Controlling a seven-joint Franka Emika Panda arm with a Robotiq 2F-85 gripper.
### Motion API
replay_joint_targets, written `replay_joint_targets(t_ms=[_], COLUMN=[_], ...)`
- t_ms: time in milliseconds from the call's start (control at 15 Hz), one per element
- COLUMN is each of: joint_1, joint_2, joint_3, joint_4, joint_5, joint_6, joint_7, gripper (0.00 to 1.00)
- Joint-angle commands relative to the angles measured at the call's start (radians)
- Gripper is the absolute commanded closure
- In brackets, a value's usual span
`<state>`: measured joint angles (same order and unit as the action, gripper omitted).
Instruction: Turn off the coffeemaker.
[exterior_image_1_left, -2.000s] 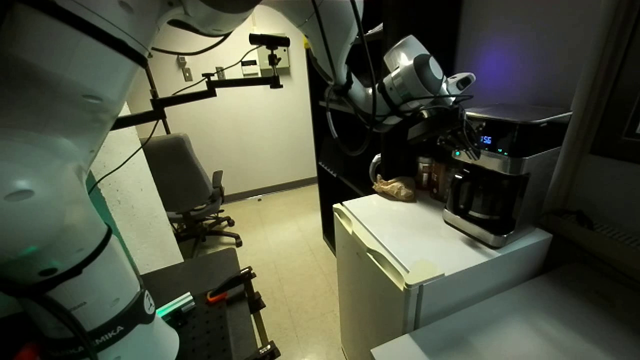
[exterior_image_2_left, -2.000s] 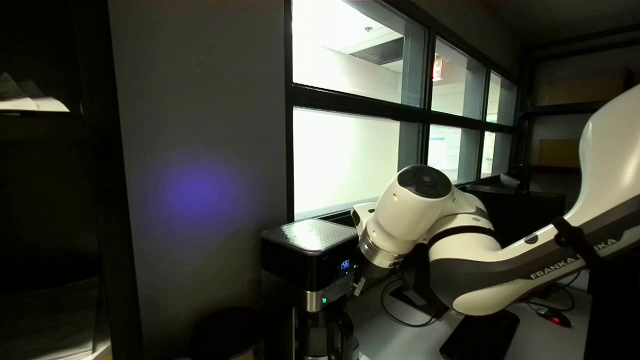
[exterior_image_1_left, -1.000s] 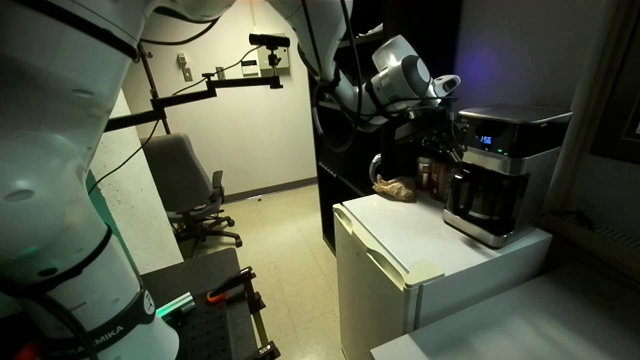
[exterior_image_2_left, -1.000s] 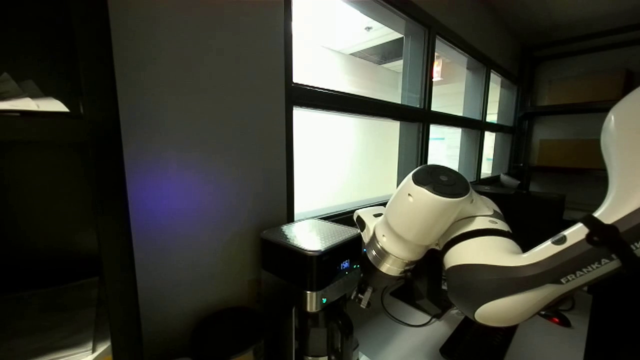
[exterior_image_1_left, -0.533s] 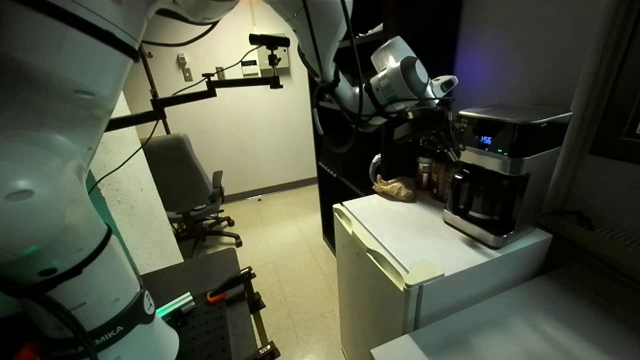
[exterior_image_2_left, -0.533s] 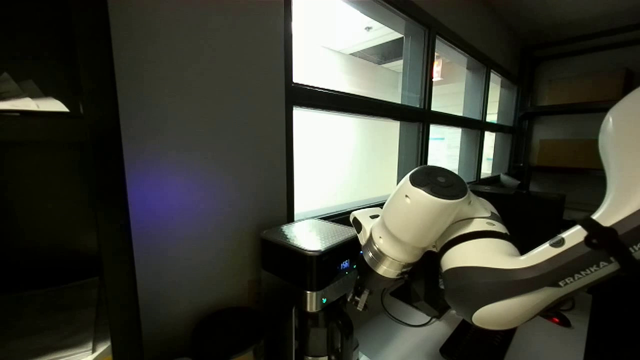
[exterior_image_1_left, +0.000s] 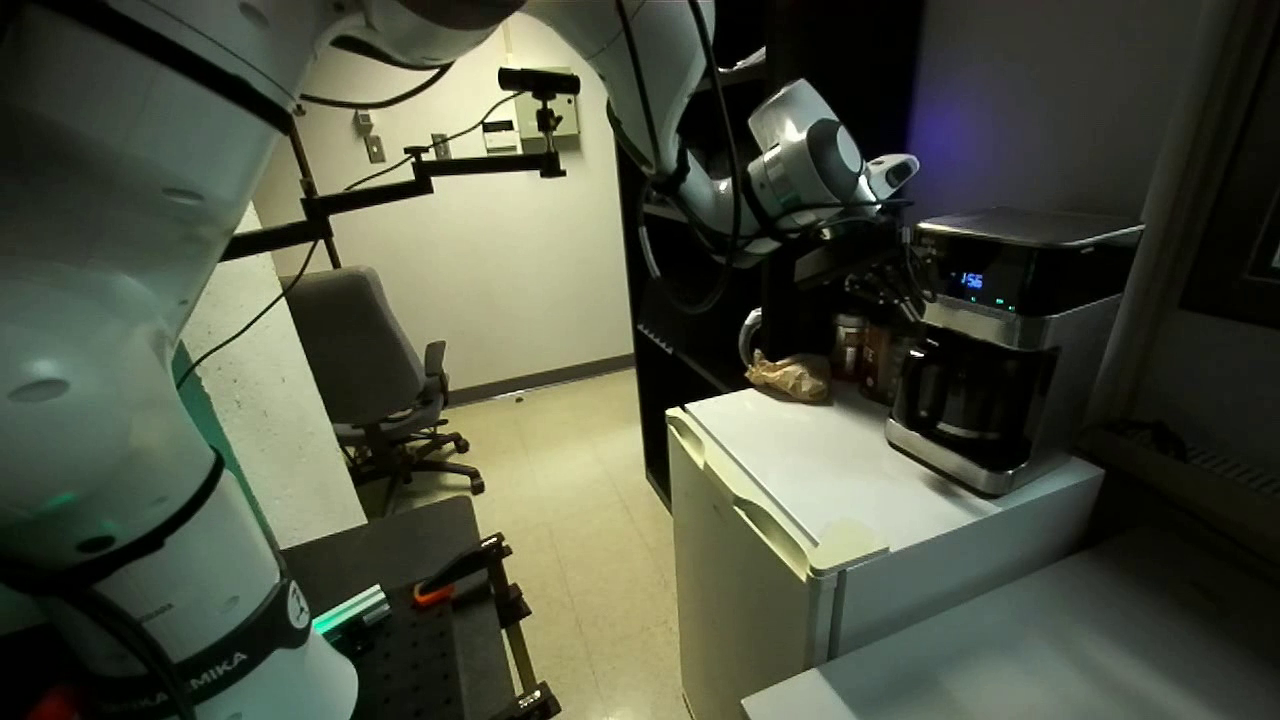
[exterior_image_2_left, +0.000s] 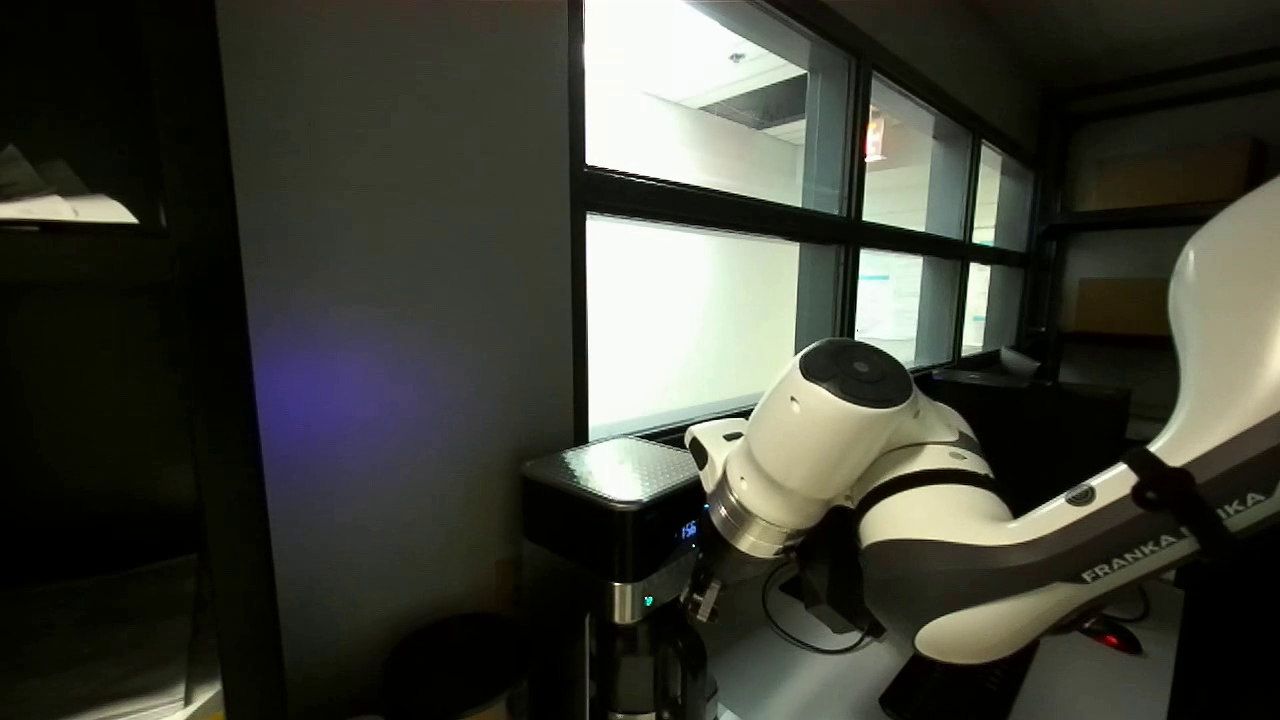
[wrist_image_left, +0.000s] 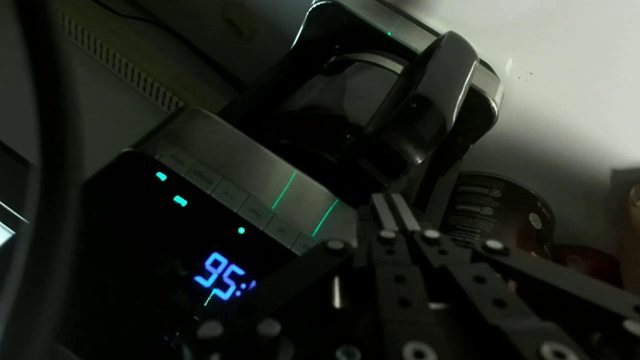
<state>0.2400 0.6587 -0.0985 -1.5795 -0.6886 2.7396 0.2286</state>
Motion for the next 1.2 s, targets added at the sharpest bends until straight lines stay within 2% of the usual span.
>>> replay_joint_targets(t_ms=[0,1133], joint_1=[0.006,0.016], joint_2=[0.036,0.117], joint_3=[0.004,0.002], joint_4=[0.053,0.16], joint_5=[0.036,0.1], joint_6=[-0.002,-0.019], joint_7=[-0.045,-0.11], gripper=[1.0,1.0])
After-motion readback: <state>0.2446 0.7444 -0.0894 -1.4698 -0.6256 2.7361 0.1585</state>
